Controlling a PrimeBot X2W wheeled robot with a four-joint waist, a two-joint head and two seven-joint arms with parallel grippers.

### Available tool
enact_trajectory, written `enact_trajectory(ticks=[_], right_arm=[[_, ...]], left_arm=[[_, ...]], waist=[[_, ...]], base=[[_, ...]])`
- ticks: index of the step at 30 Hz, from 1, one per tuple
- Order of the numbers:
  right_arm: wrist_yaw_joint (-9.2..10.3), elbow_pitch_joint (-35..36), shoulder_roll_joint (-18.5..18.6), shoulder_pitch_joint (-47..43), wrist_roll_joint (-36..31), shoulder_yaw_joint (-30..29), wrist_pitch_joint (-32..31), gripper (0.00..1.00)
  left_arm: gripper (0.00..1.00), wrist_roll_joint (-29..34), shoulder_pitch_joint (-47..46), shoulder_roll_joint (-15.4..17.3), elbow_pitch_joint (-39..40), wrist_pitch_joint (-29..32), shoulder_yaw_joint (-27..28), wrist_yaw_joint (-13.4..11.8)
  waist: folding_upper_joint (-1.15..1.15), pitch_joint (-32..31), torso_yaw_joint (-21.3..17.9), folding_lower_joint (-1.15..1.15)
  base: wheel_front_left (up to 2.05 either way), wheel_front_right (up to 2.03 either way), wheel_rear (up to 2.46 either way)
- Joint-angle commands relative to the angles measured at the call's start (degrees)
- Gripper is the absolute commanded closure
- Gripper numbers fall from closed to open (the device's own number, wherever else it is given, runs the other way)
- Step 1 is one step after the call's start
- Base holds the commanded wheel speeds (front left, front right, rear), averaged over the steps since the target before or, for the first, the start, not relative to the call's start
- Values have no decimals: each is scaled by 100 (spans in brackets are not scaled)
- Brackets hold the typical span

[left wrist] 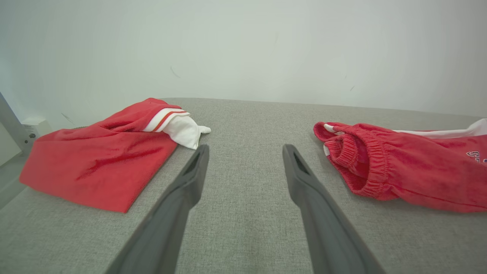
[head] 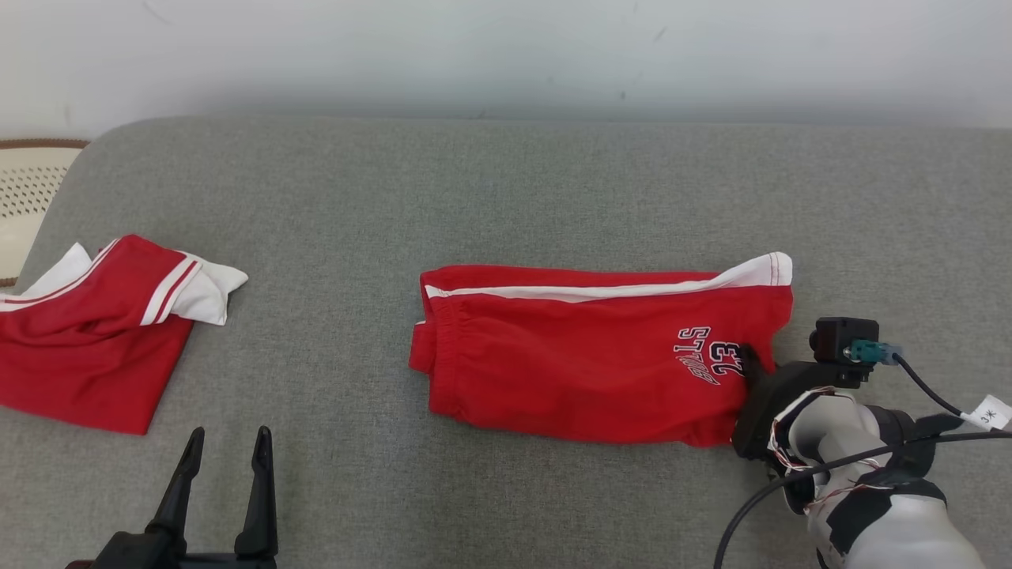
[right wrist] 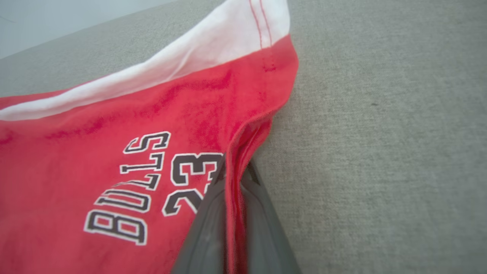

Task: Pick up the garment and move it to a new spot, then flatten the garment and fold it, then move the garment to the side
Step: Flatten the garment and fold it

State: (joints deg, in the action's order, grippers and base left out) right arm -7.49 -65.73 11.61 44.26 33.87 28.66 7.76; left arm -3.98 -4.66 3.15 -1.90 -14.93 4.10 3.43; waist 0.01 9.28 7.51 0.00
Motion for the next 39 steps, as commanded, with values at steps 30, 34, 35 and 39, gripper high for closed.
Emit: enact_trajectory(ticks=[30,34,35,39], right_arm=[[0,3112,1182,-450,3199,1376,-843,100],[0,3386,1089,-347,3423,1595,-856,100],[0,3420,1054,-323,3471,1651,-856,100],[0,3386,887,-237,3609,1844,-839,100]], left_arm=[[0,-57,341,-18,-13,-17,-50,-4],[0,-71,328,-20,-17,-17,-87,3],[0,-73,319,-20,-19,-17,-104,1],[0,-98,275,-21,-42,-17,-181,-7]], waist=[[-1,-614,-432,0],[-1,-598,-304,0],[-1,-594,-267,0],[-1,-571,-104,0]], base=[[0,0,0],[0,0,0],[0,0,0],[0,0,0]])
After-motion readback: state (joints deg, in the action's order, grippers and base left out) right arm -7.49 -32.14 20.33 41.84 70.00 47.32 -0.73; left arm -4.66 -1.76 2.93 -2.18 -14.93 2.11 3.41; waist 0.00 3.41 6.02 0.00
